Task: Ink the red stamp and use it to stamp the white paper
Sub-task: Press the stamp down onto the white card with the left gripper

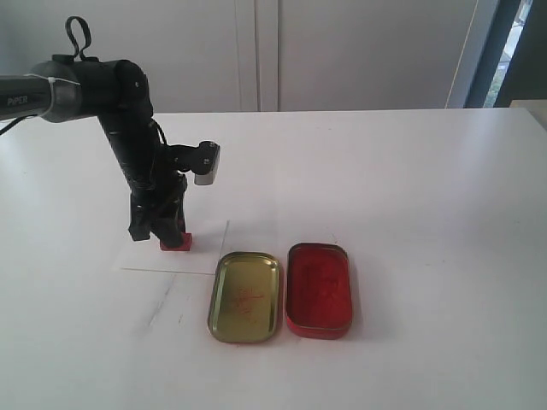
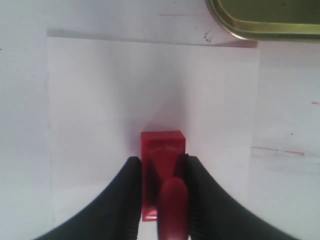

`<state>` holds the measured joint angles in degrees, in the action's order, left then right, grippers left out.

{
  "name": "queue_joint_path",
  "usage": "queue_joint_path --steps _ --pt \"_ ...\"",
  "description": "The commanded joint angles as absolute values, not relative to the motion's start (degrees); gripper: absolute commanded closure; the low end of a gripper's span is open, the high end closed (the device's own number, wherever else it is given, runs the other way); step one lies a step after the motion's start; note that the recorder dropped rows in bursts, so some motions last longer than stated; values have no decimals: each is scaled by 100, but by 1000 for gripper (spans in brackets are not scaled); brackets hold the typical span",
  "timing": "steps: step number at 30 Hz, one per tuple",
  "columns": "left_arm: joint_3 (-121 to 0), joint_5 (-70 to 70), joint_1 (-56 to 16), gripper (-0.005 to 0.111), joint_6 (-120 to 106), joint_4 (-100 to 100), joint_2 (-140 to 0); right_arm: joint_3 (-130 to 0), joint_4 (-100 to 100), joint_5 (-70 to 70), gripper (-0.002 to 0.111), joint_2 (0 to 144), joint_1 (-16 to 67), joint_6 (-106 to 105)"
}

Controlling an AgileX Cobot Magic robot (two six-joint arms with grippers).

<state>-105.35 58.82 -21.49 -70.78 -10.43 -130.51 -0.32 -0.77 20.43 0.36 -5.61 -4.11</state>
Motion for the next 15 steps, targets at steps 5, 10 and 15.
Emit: queue_joint_path --steps 5,10,15 --pt "-10396 5657 -2176 107 -7076 -1009 -13461 0 -30 1962 108 0 -579 -409" --pt "-10396 5679 -2176 107 -7076 -1009 -13535 0 -30 1962 108 0 -579 -409" --pt "-10396 5679 -2176 107 -7076 -1009 -13535 0 -30 1962 108 0 -579 -409"
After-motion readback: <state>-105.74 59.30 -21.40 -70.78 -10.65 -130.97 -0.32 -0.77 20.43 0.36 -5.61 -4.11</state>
